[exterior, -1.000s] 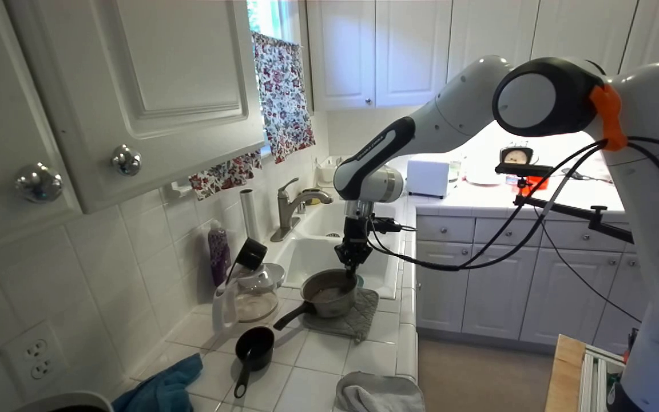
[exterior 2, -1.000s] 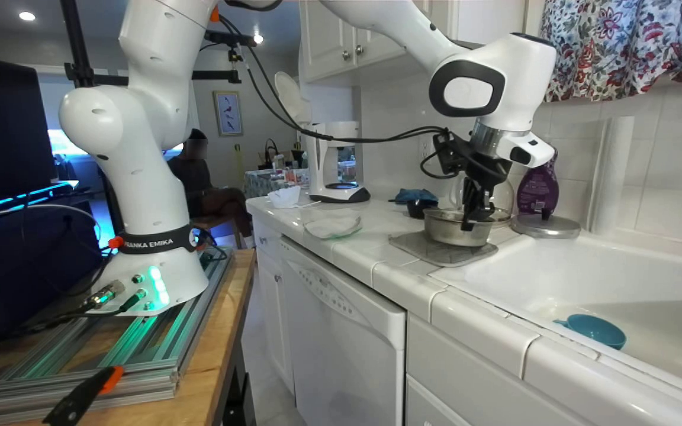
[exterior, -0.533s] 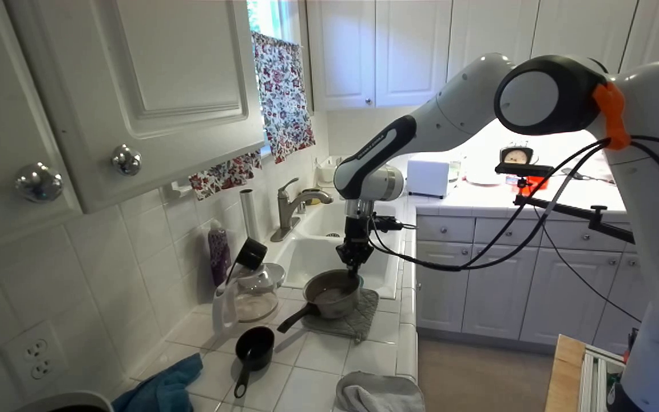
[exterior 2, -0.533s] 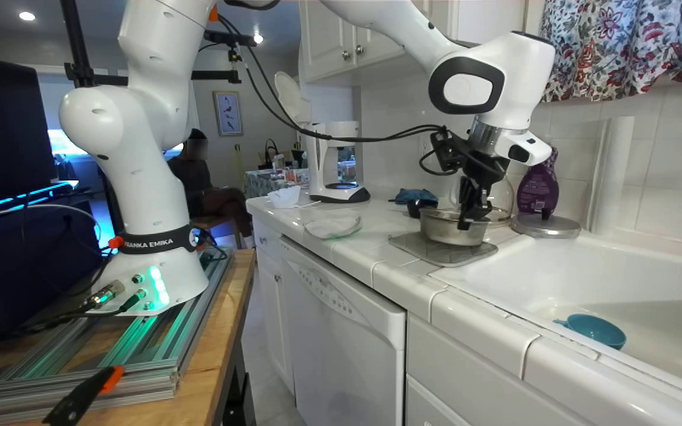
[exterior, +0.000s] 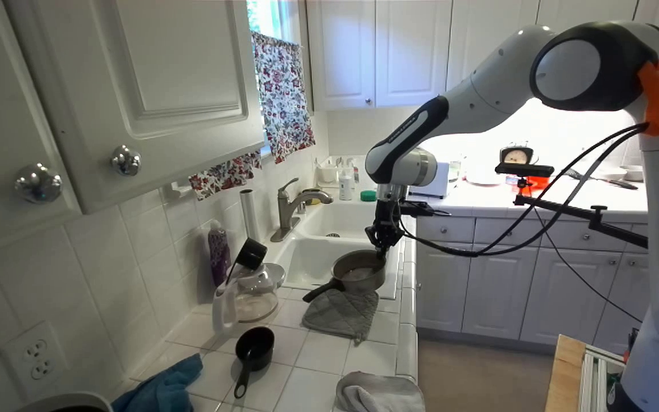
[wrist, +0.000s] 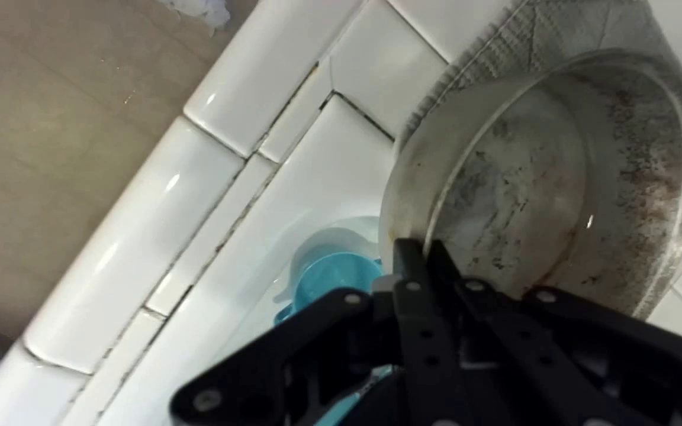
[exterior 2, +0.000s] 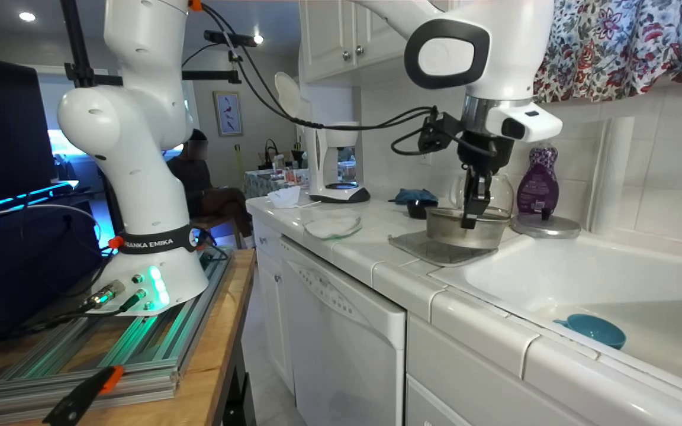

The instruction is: Take the towel out of the small black pot and then spill the water in the pan into the sink then place the pot back

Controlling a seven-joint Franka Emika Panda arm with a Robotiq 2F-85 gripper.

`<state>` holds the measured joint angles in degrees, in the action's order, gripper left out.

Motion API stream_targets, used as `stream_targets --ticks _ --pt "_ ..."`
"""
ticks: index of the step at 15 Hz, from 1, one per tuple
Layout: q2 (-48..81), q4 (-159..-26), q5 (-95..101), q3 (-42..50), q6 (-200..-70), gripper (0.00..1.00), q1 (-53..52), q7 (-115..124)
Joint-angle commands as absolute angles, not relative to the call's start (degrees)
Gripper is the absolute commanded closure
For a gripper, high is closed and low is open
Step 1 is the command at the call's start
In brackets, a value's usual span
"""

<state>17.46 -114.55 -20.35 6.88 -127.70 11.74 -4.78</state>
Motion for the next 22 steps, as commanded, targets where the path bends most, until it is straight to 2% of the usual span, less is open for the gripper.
stream_targets --ticks 1,9,11,15,17,22 --pt "9.2 -123.9 -23.3 8.4 -133.8 0.99 12.9 -0.6" --pt "2.4 -132.5 -21.8 9.6 -150.2 0.99 10.4 16.9" --pt "4.9 -130.1 -22.5 9.6 -147.7 0.95 11.0 13.0" --pt "4.4 -130.4 -22.7 8.6 -147.7 0.95 9.9 13.0" --pt "5.3 -129.5 -22.6 8.9 -149.1 0.99 10.0 14.4" --pt "10.2 -124.7 -21.5 10.2 -166.3 0.99 10.2 17.2"
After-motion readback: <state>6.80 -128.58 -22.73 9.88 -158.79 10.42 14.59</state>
